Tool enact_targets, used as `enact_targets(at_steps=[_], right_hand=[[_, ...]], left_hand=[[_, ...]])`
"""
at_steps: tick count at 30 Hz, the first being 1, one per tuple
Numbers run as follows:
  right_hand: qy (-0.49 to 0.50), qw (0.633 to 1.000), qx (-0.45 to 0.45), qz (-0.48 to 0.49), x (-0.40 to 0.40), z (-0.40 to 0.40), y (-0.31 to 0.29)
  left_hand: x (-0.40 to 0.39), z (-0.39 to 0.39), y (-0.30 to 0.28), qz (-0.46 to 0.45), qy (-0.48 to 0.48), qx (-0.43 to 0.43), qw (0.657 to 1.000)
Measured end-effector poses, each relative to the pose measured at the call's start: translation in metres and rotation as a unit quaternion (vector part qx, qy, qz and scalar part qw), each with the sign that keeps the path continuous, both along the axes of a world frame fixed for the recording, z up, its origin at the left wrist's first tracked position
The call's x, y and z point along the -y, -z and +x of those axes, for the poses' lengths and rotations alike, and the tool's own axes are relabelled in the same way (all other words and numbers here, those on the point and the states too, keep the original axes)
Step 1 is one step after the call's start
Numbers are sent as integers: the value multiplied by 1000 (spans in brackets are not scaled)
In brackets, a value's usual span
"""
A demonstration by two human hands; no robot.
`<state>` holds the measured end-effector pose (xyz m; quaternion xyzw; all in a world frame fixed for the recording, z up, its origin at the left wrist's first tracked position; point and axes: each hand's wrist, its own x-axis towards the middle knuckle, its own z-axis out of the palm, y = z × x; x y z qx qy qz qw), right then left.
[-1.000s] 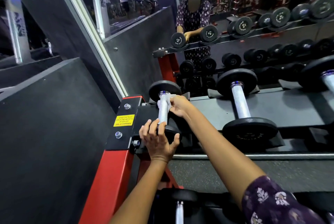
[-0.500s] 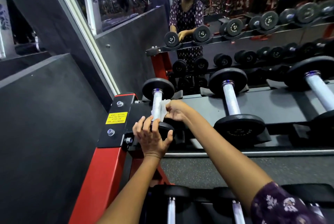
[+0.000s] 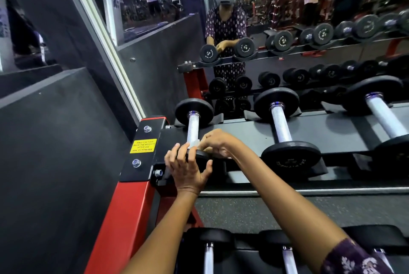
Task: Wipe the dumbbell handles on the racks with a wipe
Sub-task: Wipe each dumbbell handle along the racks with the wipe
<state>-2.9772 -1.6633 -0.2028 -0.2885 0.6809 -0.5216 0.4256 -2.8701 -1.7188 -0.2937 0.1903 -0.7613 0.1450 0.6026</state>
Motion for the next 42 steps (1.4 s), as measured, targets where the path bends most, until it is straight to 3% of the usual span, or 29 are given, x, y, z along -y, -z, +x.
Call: enact_targets(at_steps=[4,9,13,18,21,23,29,34,38,42], right_hand=[[92,992,37,-80,7,1,3],[20,999,-24,-37,-3,6,6],[119,991,-5,-56,10,0,6],[16,999,-24,-37,-4,2,5],[114,991,-44,-59,5,4,9],[158,981,-76,-81,11,3,6],[74,976,-204,7,10,5,0],[118,947,-295,-50,29,0,-16],[77,901,-424,-37,27,13,-20],[47,890,-452,-41,28,7,-28]], left_hand=[[-1,1,-4,-3,-2,-2,1000],[-2,2,-3,-2,0,-4,1000],[-2,0,-2,-4,-1,4,1000],[1,0,0,-8,-2,3,1000],[1,-1,-2,-8,-7,6,1000],[-1,1,-2,-5,-2,9,1000],[-1,0,-3,6,12,10,1000],[-5,2,-2,14,6,13,1000],[-6,2,-2,26,8,5,1000],[-6,0,-2,42,9,0,999]])
